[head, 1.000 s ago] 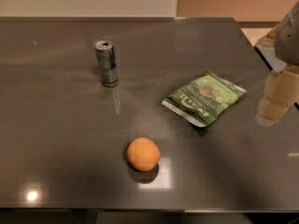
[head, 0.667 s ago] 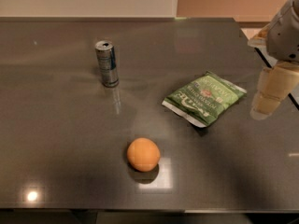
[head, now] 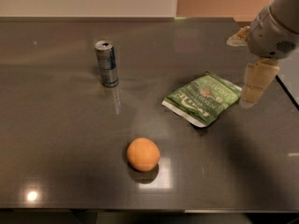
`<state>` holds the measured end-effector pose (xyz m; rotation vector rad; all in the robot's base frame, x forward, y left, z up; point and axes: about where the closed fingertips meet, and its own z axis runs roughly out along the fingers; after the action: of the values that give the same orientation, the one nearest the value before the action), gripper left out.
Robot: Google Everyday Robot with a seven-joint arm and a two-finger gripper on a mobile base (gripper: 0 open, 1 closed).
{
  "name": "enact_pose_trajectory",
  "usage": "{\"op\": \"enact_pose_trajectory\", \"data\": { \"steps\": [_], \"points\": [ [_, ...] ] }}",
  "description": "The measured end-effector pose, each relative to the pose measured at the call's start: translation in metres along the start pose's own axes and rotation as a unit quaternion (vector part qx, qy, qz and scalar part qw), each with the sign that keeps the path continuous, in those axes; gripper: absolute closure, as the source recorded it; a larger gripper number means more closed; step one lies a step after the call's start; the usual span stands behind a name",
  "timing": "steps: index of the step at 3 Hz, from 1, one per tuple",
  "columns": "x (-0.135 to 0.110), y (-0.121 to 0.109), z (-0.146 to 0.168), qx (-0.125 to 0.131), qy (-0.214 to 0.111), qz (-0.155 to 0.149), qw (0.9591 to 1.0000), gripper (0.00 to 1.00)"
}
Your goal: Pick green jalapeno chip bag
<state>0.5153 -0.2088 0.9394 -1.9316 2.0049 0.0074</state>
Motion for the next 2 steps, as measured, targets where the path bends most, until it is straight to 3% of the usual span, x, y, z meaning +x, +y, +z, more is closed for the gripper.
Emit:
{"op": "enact_pose_trajectory", "data": {
  "steps": [2],
  "points": [
    [0.013,-0.025,0.054,-0.04,-0.018,-0.072,0.9965,0.0]
  ]
}}
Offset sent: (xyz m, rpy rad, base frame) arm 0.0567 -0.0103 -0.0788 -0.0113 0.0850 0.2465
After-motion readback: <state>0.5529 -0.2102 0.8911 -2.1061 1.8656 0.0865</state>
